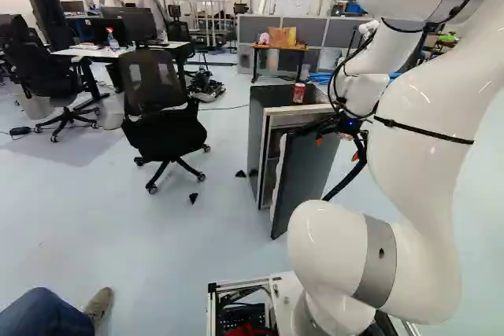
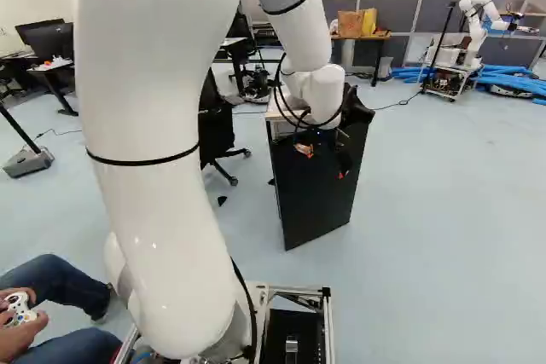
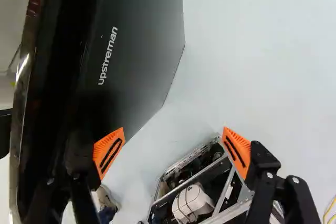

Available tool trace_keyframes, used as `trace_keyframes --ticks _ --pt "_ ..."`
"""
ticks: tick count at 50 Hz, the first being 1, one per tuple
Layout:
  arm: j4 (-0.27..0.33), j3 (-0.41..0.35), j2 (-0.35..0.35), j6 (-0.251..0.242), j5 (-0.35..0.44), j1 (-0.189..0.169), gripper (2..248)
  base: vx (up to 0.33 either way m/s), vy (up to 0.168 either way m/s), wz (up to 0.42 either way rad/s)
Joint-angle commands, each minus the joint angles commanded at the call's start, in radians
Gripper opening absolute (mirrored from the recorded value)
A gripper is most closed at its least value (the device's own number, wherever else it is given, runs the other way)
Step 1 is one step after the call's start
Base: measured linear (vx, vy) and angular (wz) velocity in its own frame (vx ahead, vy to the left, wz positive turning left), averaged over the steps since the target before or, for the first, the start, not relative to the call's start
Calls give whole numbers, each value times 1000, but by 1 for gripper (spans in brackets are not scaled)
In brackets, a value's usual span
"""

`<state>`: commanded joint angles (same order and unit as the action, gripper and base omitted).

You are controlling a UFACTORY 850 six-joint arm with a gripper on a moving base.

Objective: Grab a drink from the fridge

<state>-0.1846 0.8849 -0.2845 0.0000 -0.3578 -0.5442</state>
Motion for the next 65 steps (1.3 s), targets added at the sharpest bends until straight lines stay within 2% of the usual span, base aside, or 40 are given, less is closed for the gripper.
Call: trace_keyframes --ticks 37,65 --pt "127 -71 57 0 141 105 247 0 0 0" --pt "230 -102 82 0 192 179 247 0 0 0"
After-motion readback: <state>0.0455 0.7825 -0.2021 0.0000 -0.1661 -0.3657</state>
